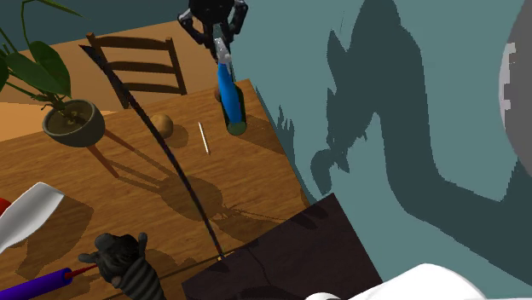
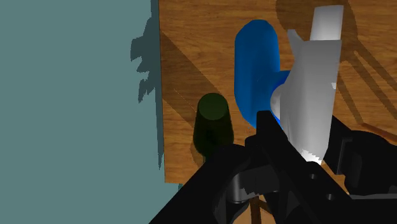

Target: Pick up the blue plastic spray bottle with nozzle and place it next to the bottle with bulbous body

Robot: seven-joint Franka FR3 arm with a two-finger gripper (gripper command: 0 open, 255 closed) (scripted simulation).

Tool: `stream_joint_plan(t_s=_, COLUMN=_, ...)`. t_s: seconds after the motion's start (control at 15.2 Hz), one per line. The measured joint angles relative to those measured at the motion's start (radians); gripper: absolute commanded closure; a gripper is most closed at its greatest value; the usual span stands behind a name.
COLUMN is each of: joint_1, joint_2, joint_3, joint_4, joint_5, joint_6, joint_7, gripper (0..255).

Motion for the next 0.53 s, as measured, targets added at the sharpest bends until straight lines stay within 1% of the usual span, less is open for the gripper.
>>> stream_joint_plan(t_s=0.53, joint_1=0.088, joint_2=0.082, joint_3=0.079, joint_4=0.034, joint_5=0.004, joint_6=0.049, joint_7=0.166, gripper=255)
